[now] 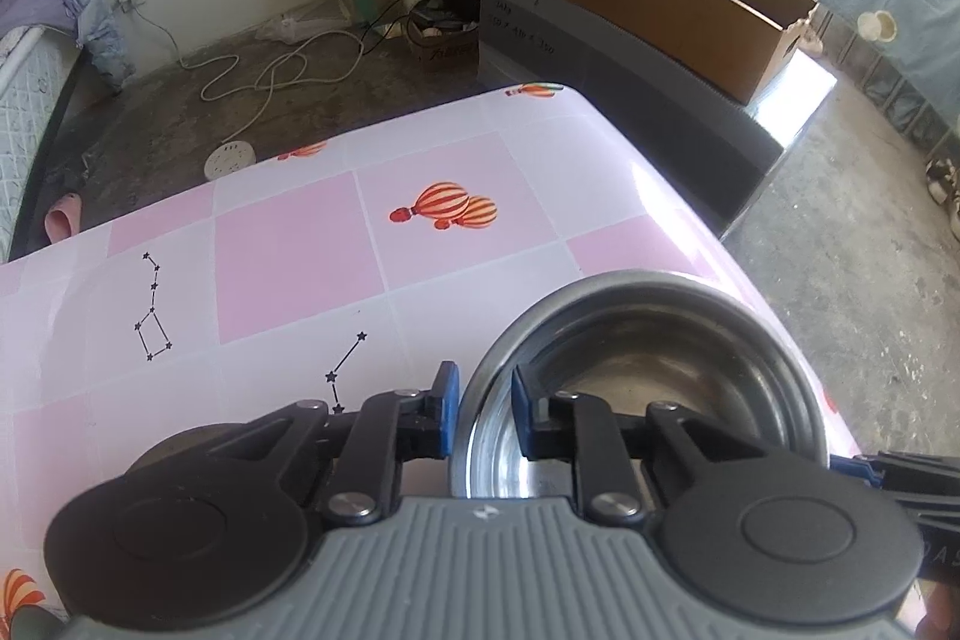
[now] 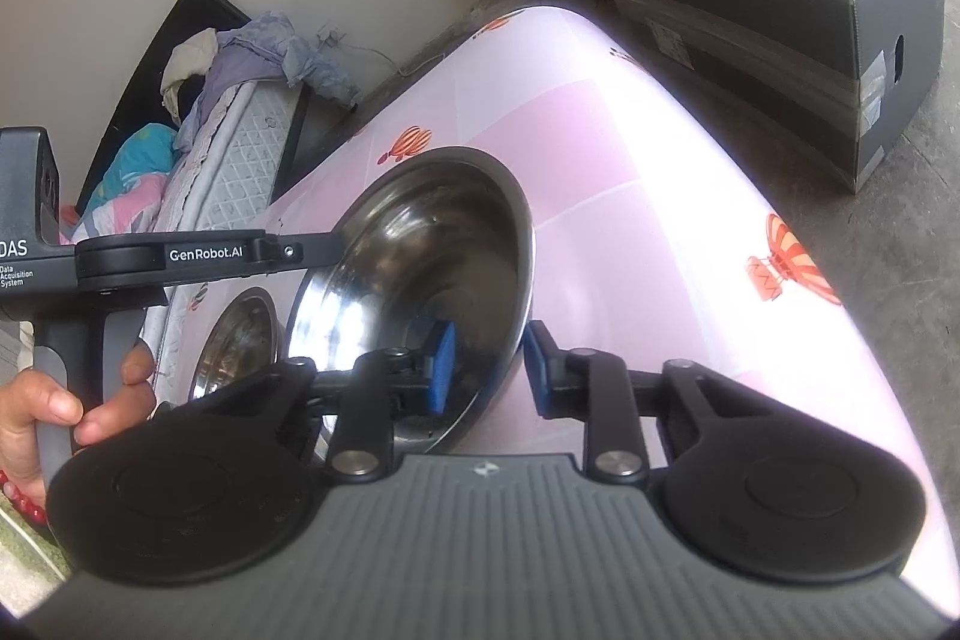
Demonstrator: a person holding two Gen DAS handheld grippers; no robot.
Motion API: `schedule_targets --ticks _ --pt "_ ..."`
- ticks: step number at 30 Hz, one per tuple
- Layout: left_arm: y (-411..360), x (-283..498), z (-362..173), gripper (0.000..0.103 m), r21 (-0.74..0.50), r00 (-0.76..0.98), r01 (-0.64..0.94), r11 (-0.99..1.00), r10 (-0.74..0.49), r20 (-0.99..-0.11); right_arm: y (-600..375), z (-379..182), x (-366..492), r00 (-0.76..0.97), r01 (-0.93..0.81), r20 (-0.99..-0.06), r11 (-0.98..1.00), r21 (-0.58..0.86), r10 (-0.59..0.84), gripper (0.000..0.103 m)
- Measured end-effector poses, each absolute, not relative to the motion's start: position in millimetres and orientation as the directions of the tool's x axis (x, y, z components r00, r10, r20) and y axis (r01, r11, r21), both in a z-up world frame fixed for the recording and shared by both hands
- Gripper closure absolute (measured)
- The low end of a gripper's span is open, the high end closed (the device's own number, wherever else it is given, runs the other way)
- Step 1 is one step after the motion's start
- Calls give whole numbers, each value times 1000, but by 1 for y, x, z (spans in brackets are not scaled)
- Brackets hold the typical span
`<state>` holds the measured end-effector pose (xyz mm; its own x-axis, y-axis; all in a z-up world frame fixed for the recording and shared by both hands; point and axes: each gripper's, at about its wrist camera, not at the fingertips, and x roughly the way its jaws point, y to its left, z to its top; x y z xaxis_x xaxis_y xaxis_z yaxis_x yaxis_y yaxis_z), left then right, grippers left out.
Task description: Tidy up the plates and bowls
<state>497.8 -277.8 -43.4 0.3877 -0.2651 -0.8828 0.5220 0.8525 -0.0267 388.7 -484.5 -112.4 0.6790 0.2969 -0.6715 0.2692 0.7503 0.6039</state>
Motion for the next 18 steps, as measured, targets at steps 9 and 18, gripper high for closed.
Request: schedule_targets --ticks 9,18 --pt "-289 500 -52 79 22 372 520 854 -203 -906 -486 -117 387 673 291 -674 729 620 304 88" --pt "-293 493 -45 79 52 412 500 864 -185 -892 -493 -118 386 672 304 -674 716 628 306 90"
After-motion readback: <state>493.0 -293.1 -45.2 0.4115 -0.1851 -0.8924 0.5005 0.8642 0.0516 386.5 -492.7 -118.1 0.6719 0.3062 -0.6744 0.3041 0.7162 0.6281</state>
